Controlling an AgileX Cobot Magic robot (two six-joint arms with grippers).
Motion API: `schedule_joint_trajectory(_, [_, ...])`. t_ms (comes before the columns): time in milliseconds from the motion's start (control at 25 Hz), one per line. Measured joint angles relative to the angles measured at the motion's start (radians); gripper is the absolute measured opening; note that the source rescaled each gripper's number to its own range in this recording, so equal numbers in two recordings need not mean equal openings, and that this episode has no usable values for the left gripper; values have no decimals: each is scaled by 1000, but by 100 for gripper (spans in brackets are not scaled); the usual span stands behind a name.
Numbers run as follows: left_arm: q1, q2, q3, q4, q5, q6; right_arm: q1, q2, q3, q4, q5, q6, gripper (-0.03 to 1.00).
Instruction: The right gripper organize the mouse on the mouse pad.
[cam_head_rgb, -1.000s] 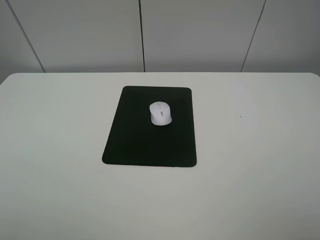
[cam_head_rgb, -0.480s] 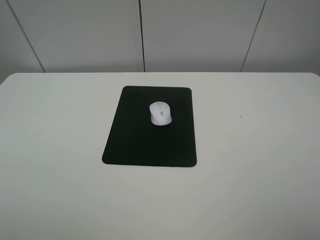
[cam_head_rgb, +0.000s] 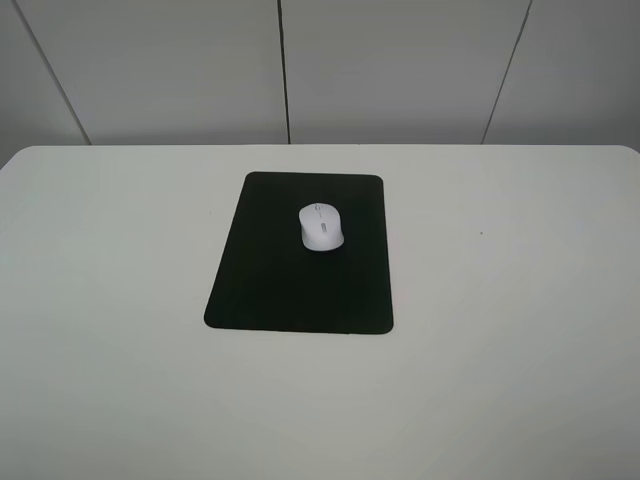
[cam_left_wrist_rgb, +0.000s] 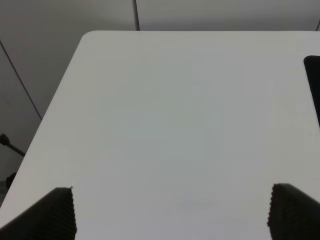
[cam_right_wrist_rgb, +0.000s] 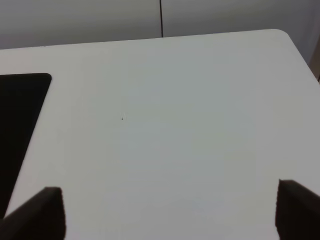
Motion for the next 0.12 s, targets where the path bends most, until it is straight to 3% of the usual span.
schedule_joint_trajectory(120, [0,0,0,0,0,0,16,0,0,0,0,0,100])
